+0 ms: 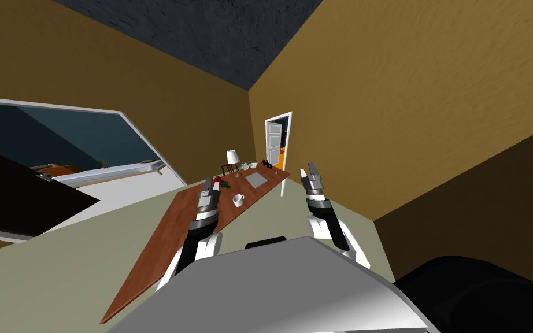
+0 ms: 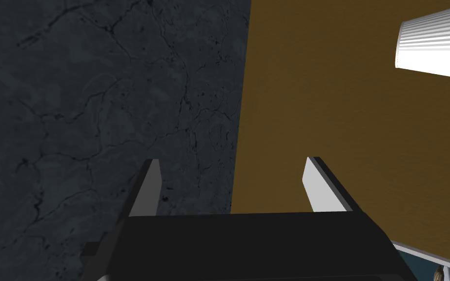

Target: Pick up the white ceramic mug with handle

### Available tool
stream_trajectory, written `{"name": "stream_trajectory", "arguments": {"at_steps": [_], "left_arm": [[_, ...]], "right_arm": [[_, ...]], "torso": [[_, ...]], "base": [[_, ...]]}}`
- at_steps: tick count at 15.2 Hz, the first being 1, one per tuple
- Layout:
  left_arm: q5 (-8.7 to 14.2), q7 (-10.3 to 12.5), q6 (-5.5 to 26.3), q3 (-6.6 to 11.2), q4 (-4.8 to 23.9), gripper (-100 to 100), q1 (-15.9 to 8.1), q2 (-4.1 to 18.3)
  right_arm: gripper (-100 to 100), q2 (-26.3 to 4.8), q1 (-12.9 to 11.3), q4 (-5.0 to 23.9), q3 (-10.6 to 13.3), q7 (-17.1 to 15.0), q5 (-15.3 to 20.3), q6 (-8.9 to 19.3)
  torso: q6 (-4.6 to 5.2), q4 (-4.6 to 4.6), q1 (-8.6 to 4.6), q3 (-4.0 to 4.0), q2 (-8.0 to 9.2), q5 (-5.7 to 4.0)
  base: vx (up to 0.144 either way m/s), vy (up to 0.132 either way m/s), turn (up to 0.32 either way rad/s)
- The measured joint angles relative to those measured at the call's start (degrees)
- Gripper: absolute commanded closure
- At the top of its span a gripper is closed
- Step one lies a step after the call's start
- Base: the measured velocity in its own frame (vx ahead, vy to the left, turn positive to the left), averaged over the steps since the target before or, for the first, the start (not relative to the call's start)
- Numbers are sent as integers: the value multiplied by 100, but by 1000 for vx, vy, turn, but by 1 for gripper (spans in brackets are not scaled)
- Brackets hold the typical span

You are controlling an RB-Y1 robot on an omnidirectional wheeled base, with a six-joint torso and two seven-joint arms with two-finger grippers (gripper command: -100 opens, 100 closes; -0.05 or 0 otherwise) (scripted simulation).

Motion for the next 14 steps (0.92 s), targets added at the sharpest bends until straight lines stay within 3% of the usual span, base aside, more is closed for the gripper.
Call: {"name": "stream_trajectory", "arguments": {"at_steps": [7,14], "left_arm": [[211,21,554,127,104,-100,14,692],[487,46,1337,278,228,-100,80,1133]], "right_arm": [[0,0,0,0,0,0,0,0],[0,0,0,0,0,0,0,0]], "torso": [[2,-2,3,-6,-10,1],[1,-3,4,-6,-10,1]], "base": [[20,-1,-97],[24,4,-105]]}}
